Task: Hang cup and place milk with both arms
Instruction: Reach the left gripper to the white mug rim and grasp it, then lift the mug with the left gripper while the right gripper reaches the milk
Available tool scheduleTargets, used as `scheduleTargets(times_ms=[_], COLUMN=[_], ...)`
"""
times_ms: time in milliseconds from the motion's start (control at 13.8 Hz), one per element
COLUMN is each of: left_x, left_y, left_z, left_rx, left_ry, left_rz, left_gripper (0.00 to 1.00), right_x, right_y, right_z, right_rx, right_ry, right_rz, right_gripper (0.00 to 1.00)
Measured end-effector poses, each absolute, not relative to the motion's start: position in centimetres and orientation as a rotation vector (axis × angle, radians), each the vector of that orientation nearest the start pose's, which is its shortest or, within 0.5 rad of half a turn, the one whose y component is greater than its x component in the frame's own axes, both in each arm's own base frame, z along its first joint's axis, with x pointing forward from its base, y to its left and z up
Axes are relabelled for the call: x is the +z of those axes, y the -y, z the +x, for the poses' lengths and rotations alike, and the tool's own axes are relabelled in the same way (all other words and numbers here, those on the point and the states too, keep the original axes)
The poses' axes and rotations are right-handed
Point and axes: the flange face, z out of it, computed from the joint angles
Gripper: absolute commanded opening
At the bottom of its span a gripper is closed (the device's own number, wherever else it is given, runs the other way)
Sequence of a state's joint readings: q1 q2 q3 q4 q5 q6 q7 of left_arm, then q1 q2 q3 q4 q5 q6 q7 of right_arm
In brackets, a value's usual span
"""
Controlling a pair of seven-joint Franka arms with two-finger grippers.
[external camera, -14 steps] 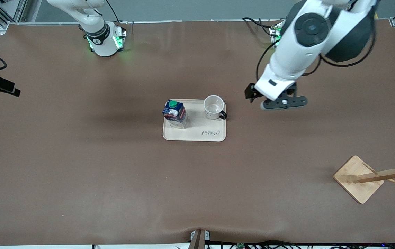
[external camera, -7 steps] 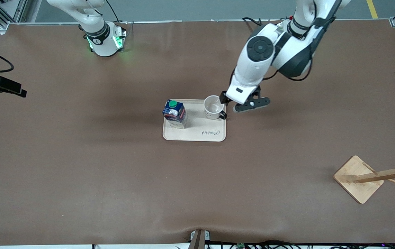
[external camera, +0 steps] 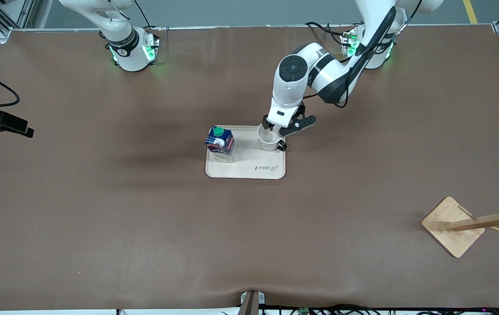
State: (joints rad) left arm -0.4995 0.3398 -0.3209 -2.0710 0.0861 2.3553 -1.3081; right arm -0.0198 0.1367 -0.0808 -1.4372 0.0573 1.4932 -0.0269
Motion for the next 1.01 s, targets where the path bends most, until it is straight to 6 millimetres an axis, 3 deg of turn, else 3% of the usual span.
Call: scheduleTargets(times_ms=[72,145,362,435,580,797,1014], left_x=[25.8,24.6,21.7,21.2,21.2,22.7,23.9], left_y=[42.7,43.0,43.4,43.4,43.4,43.7,43.5], left_z=[40.1,39.9,39.5,39.6,40.1,41.9,43.6], left_rx=[0.085,0.085,0.099,0.100,0.092,0.057,0.031], left_ry=[0.719,0.752,0.843,0.859,0.882,0.920,0.957], left_rz=[-3.050,-3.045,-3.011,-3.002,-3.000,-3.024,-3.039], left_gripper=[1.00,0.90,0.46,0.28,0.02,0.00,0.00], right_x=[60.3,60.3,59.9,59.5,57.5,53.6,50.6], right_y=[4.9,4.9,5.0,5.1,5.8,7.3,7.5], right_z=[58.7,58.8,59.2,59.5,60.3,61.7,62.1], right_rx=[0.106,0.093,0.090,0.092,0.129,0.209,0.323], right_ry=[-0.110,-0.111,-0.113,-0.118,-0.142,-0.188,-0.197], right_rz=[-3.087,-3.087,-3.086,-3.082,-3.064,-3.035,-3.014], right_gripper=[1.00,1.00,1.00,1.00,1.00,1.00,1.00])
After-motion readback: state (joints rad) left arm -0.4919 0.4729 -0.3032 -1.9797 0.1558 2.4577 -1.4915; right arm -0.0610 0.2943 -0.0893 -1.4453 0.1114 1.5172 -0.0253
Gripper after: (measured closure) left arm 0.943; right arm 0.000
